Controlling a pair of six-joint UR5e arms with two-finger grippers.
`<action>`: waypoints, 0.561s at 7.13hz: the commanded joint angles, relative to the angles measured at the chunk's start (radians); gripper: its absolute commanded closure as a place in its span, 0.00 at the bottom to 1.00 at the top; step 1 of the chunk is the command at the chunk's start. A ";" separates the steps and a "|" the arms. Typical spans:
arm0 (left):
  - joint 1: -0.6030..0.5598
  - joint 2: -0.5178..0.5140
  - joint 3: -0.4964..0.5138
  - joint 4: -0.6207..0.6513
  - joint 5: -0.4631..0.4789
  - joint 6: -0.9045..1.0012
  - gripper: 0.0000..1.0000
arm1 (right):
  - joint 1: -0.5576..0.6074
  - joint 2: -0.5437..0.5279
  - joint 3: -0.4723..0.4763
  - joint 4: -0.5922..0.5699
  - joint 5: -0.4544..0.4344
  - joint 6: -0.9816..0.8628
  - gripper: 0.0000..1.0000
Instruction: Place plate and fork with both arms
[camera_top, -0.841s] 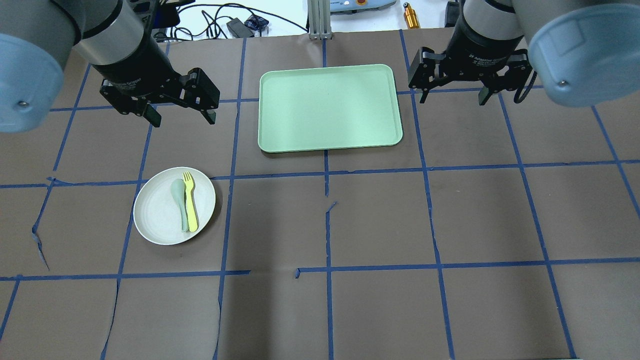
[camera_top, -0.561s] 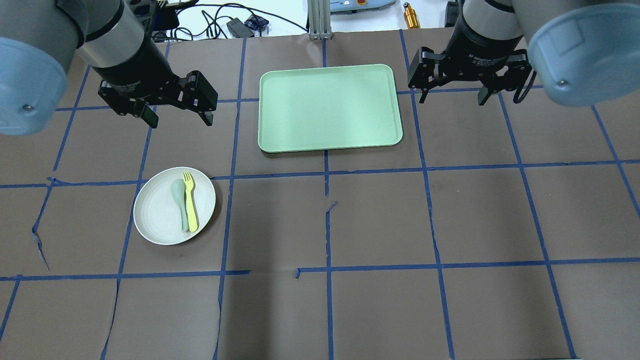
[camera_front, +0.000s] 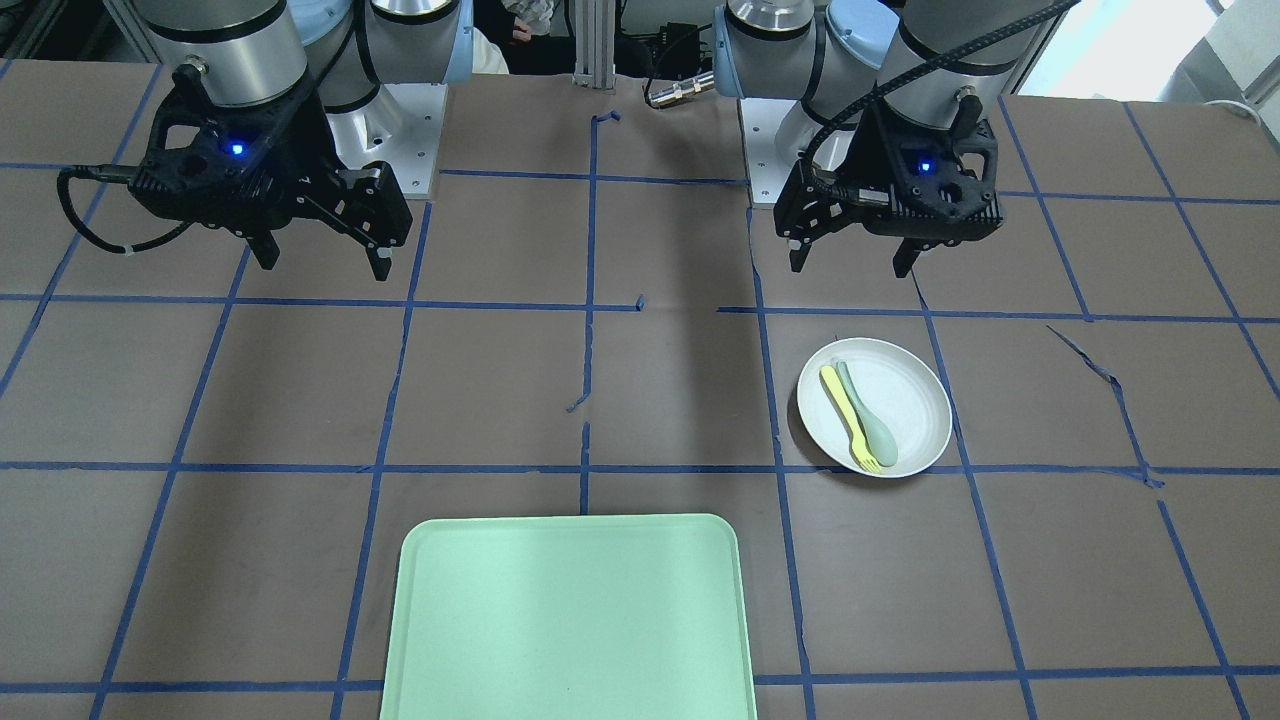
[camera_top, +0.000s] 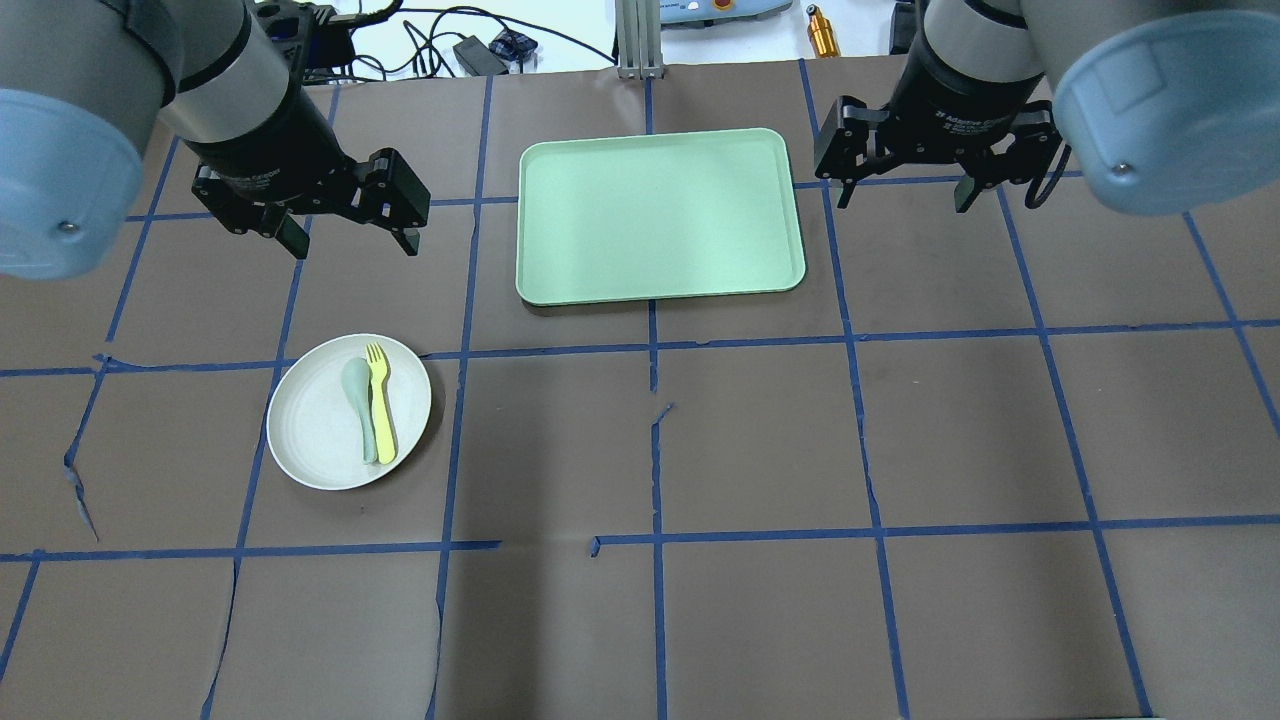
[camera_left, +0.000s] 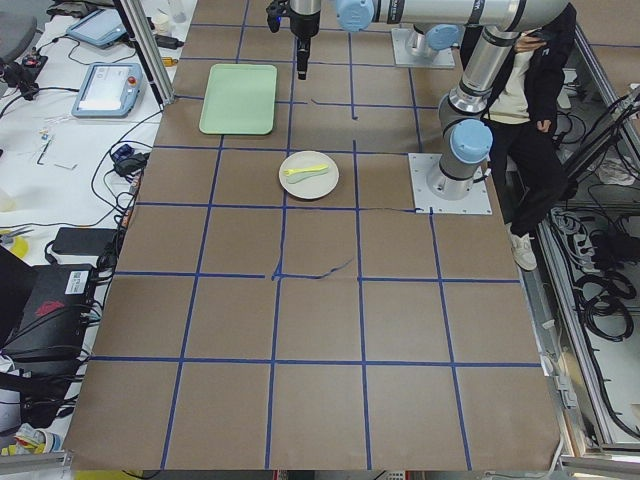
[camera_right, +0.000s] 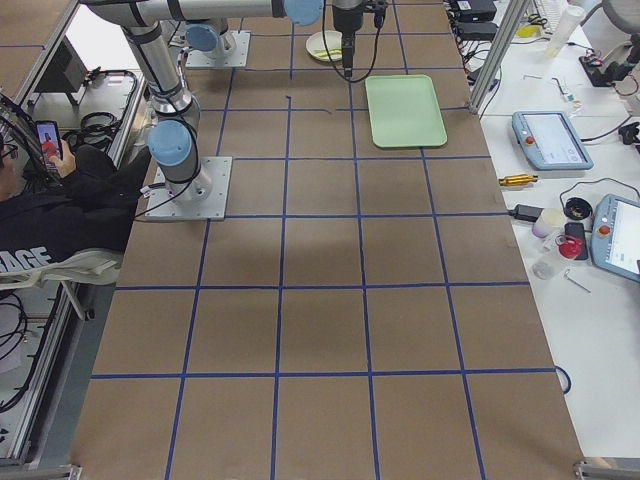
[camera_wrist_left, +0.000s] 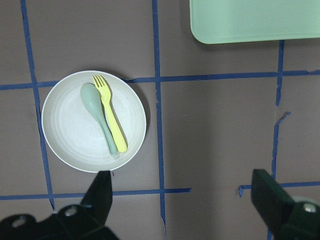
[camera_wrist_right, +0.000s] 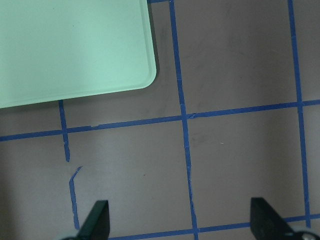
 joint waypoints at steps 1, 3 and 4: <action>0.001 0.000 0.000 0.000 0.000 0.003 0.00 | 0.000 0.000 0.003 0.000 -0.001 0.000 0.00; 0.004 -0.003 0.008 0.000 0.005 0.000 0.00 | 0.000 0.000 0.003 0.000 -0.001 0.002 0.00; 0.013 -0.005 0.012 -0.001 -0.003 0.000 0.00 | -0.001 0.000 0.000 0.000 -0.001 0.002 0.00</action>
